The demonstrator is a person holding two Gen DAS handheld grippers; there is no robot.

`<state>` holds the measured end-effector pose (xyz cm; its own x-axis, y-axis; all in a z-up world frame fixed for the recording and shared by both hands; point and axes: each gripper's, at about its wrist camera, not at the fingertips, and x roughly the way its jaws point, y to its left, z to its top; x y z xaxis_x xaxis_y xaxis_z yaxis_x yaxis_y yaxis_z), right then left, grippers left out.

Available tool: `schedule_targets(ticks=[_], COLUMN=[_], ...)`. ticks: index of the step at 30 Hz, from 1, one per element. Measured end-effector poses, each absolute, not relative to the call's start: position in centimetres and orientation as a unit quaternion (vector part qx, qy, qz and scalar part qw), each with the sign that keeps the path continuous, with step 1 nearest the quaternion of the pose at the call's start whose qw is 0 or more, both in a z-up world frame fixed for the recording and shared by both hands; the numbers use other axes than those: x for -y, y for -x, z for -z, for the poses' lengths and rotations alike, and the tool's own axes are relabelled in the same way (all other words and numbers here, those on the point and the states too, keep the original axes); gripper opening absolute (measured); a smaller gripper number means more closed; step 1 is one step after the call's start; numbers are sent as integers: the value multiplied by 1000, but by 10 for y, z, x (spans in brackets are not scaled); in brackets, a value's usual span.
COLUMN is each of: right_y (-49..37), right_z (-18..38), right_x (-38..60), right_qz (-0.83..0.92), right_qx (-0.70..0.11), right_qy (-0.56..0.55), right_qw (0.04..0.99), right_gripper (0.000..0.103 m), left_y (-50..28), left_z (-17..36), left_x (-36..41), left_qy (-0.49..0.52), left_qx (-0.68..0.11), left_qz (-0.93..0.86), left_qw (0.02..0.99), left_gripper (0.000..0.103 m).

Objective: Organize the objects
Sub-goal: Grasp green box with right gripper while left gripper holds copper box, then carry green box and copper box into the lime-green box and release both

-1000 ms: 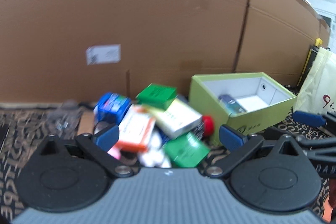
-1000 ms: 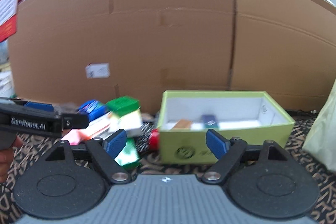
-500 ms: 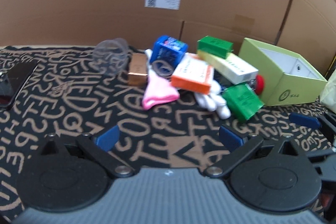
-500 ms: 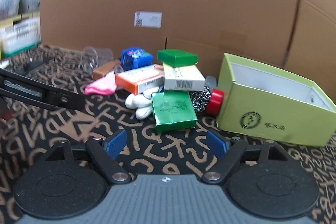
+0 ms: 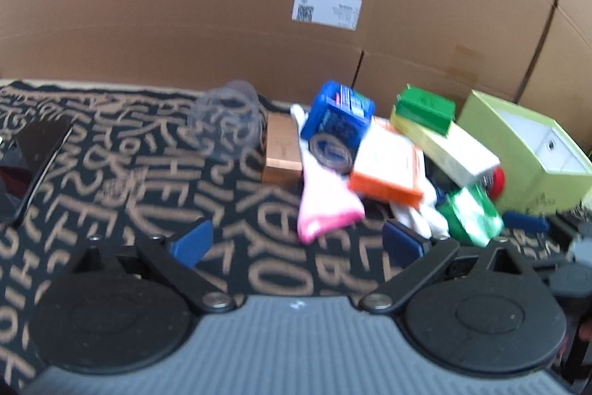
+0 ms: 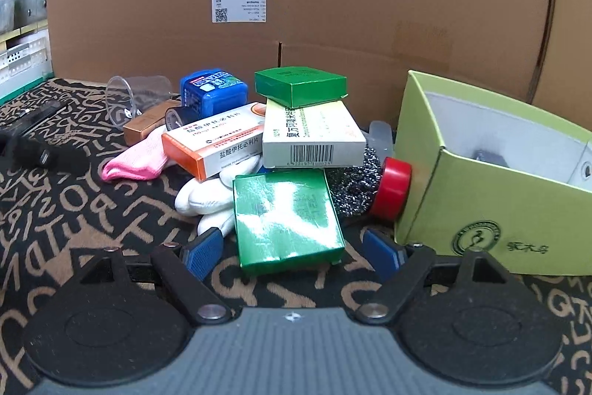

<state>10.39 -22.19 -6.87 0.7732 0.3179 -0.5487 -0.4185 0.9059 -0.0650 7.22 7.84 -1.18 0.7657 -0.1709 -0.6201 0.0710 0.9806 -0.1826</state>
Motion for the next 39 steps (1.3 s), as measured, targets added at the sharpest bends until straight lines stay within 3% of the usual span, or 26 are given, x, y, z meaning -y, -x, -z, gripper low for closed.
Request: schedule_targets(ticks=[1,3,4,8,11,12,14,27,28,30,32,39], right_y=[-106,-109,-108,-87,-66,-60,-49,-6,-3,-2,-4,-11], right_z=[70,72,72,68,65,64,62,60,60,60,60,64], right_x=[221,221,224,228,233,234,236,239,239,237,236,234], right_qz=[-195,-195,-202,-204,-215,-219,-225,-210,-210,-213,-208,-208], right_qx=[-278,-294,-300,-294,-287,-286,-286,-331,-329,-326,-325,-328], right_qy=[90,76,61,48,37,31,26,44,48,56,61,72], right_qw=[936,933,930,932,933,932,931,919,919,919,920,919], right_gripper=[84,69,67,67,67,67,67,67,67,69,72,74], left_y=[-80,-98,-107,-145,-163,-166,-166,-22,-16,-9,-12,-28], left_z=[11,10,10,20,29,31,34,25,25,22,22,28], left_x=[-78,-77,-77,-76,-77,-78,-78,-78,-79,-81,-82,-73], left_qy=[72,63,59,54,73,75,78,23,27,37,37,10], left_qx=[-335,-333,-334,-352,-372,-377,-380,-398,-400,-393,-384,-386], left_qz=[66,63,60,44,47,50,55,110,113,107,89,84], left_qw=[937,939,939,934,924,922,920,910,909,912,918,919], left_gripper=[95,87,84,60,50,36,33,33,35,51,58,61])
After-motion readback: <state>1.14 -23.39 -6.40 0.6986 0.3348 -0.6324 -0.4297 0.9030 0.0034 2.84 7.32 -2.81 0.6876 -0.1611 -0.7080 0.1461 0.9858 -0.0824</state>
